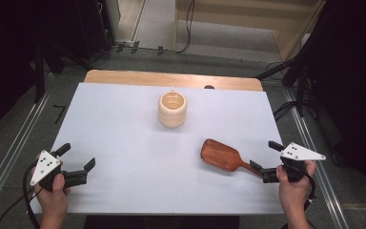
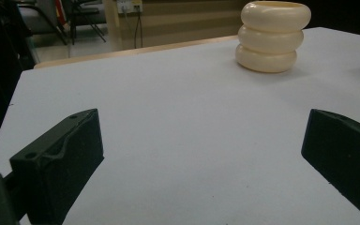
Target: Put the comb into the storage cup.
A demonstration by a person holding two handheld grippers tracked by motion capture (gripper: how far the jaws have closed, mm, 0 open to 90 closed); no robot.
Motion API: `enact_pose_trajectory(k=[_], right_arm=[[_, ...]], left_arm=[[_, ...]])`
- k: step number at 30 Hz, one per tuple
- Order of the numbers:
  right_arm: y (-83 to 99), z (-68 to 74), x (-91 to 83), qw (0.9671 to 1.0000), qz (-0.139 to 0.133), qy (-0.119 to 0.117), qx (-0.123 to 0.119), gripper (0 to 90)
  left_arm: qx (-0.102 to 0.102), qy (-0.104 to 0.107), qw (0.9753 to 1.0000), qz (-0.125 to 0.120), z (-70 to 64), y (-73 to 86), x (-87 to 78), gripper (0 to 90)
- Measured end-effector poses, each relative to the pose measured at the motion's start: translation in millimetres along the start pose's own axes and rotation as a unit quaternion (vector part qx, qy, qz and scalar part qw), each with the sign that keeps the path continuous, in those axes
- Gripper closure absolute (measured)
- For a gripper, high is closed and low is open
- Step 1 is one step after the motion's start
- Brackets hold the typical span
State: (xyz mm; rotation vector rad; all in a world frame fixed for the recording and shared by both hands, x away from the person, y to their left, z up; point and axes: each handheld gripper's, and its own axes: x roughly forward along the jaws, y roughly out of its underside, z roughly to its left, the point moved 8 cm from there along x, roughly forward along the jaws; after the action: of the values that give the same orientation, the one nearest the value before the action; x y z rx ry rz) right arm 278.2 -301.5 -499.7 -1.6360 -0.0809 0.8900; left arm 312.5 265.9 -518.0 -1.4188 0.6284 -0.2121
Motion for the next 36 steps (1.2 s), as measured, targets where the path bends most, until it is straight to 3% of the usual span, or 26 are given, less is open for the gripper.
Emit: enact_pose_trajectory(k=[5, 14, 18, 19, 23, 30, 31, 32, 34, 36], right_arm=[[-3.1, 0.4, 5.3, 0.9994, 0.029, -0.012, -0.016, 0.0], [-4.3, -0.4, 17.0, 0.9943, 0.091, -0.040, -0.040, 0.0], [-3.3, -0.2, 21.7, 0.9885, 0.130, -0.052, -0.056, 0.0], [-3.3, -0.2, 21.7, 0.9885, 0.130, -0.052, -0.056, 0.0], [0.8, 3.7, 29.5, 0.9808, 0.168, -0.067, -0.073, 0.0], [5.4, 8.3, 39.1, 0.9742, 0.195, -0.080, -0.081, 0.0], [6.5, 9.1, 41.9, 0.9713, 0.204, -0.086, -0.088, 0.0], [6.5, 9.1, 41.9, 0.9713, 0.204, -0.086, -0.088, 0.0], [7.8, 9.9, 43.4, 0.9682, 0.214, -0.088, -0.094, 0.0], [11.2, 10.1, 44.7, 0.9622, 0.235, -0.090, -0.105, 0.0]], left_arm=[[0.003, -0.001, 1.0000, 0.001, -0.7, 0.1, 0.7, 0.0], [0.004, -0.005, 1.0000, 0.000, -0.2, 0.1, 0.2, 0.0], [0.005, -0.005, 1.0000, 0.001, -0.6, 0.3, 0.5, 0.0], [0.005, -0.005, 1.0000, 0.001, -0.7, 0.2, 0.5, 0.0], [0.004, -0.005, 1.0000, 0.000, -0.6, 0.1, 0.5, 0.0], [0.006, -0.005, 1.0000, 0.001, -0.7, 0.4, 0.3, 0.0], [0.006, -0.005, 1.0000, 0.001, -0.7, 0.5, 0.2, 0.0], [0.006, -0.005, 1.0000, 0.001, -0.6, 0.4, 0.3, 0.0], [0.007, -0.004, 1.0000, 0.001, -0.7, 0.4, 0.3, 0.0], [0.007, -0.004, 1.0000, 0.001, -1.0, 0.4, 0.7, 0.0]])
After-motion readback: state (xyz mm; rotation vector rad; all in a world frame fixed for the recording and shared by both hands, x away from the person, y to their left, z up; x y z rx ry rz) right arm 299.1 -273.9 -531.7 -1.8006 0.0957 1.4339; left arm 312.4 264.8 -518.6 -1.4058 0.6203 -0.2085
